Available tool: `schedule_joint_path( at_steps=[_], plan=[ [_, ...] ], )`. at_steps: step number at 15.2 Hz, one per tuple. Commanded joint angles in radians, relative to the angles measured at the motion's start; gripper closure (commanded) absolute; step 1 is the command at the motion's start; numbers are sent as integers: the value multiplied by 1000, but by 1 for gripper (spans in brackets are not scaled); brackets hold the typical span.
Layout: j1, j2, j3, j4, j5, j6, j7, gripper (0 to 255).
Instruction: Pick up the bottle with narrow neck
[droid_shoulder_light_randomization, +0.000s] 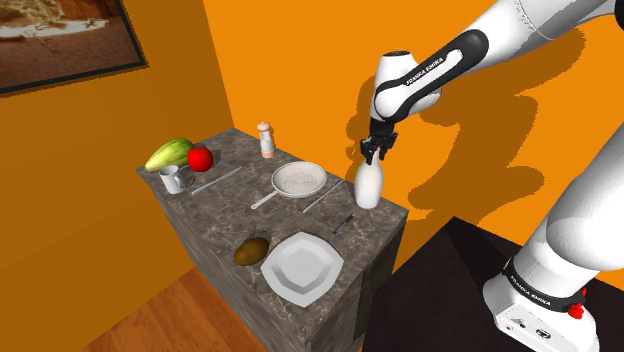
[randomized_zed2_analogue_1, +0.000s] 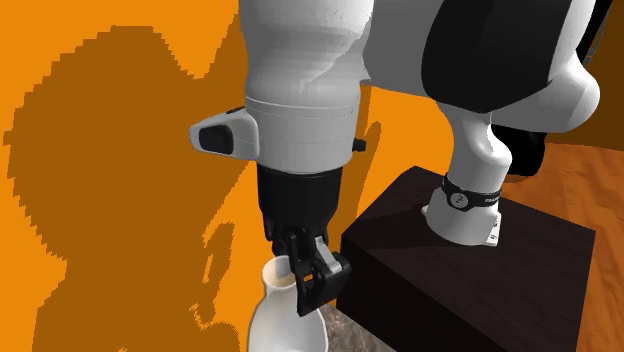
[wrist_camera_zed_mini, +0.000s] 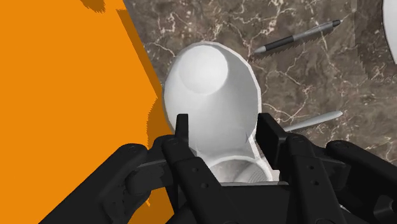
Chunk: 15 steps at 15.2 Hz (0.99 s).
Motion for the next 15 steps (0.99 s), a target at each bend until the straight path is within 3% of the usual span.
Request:
schedule_joint_path(
  at_steps=[1, 15],
  plan=[
    [0, -15, 0, 9, -1, -24, 1, 255],
    [0, -105, 2, 88, -6, -192, 4, 255]
  ],
)
